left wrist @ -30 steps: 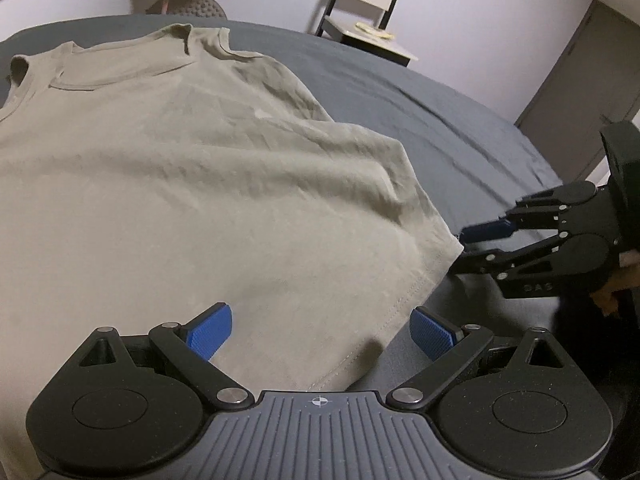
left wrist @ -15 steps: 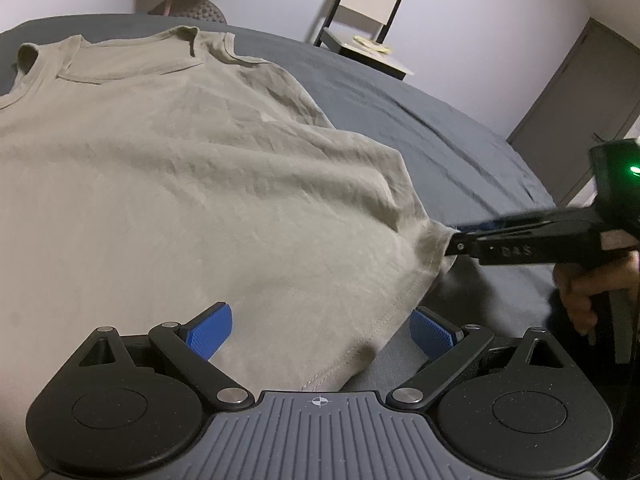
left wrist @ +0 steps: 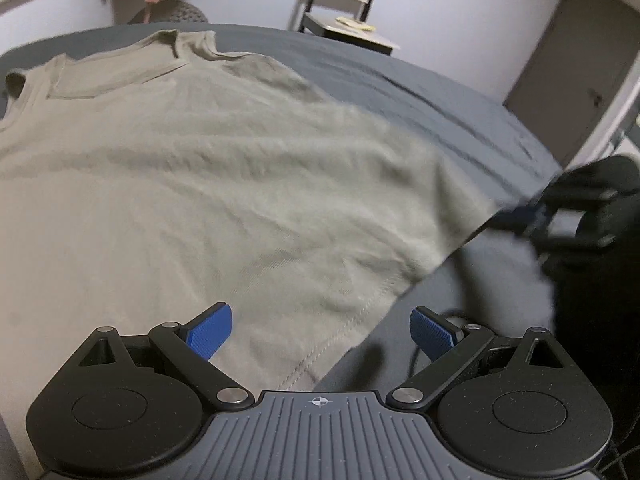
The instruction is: Fold clothes
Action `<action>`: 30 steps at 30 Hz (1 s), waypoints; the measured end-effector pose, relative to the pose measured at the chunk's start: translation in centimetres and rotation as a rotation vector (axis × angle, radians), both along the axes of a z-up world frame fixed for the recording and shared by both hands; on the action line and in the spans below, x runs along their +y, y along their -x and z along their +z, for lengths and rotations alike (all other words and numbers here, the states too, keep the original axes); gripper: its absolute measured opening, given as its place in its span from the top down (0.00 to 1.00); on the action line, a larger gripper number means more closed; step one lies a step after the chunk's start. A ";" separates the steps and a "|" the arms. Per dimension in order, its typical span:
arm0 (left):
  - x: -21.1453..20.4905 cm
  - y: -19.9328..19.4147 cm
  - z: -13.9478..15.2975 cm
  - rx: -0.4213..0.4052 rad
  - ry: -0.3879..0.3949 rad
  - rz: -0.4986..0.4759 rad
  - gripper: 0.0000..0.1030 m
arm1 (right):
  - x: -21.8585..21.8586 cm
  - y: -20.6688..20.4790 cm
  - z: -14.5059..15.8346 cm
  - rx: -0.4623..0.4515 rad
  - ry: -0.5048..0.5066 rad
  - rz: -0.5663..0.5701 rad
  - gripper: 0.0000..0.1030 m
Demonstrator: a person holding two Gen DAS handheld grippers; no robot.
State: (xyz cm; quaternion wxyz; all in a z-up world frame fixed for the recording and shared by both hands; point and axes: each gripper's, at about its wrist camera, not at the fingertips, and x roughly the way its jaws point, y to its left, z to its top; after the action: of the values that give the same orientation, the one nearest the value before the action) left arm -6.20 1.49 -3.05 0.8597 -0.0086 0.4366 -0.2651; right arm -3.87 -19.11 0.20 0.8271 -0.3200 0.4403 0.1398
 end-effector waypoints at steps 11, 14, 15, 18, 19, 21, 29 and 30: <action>-1.4 0.6 2.0 -0.117 -0.040 -0.050 0.05 | -8.7 -9.8 8.1 -0.005 -0.655 -0.185 0.59; -2.3 0.8 1.8 -0.130 -0.073 -0.097 0.05 | -9.0 -17.2 7.9 -0.062 -0.697 -0.143 0.66; -2.5 0.8 1.5 -0.121 -0.083 -0.112 0.05 | -8.3 -19.3 7.2 -0.065 -0.645 -0.105 0.70; -2.9 1.0 0.9 -0.109 -0.119 -0.149 0.05 | -5.6 -24.7 4.7 -0.078 -0.430 0.048 0.73; -3.0 1.1 0.8 -0.113 -0.132 -0.159 0.05 | -4.7 -25.9 4.1 -0.069 -0.380 0.107 0.73; -3.2 0.9 0.8 -0.115 -0.153 -0.174 0.05 | -3.4 -27.1 3.1 -0.036 -0.336 0.215 0.73; -3.9 1.2 0.1 -0.129 -0.207 -0.211 0.02 | -0.2 -30.0 1.4 0.000 -0.374 0.324 0.73; -4.0 1.3 0.1 -0.128 -0.206 -0.209 0.01 | 0.0 -29.8 1.4 0.000 -0.377 0.336 0.73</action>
State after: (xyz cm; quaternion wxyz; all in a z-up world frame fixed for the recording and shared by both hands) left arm -7.46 -2.53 -2.95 0.8499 0.1422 0.4042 -0.3068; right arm 25.95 -19.06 1.56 0.8374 -0.2287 0.3469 0.3551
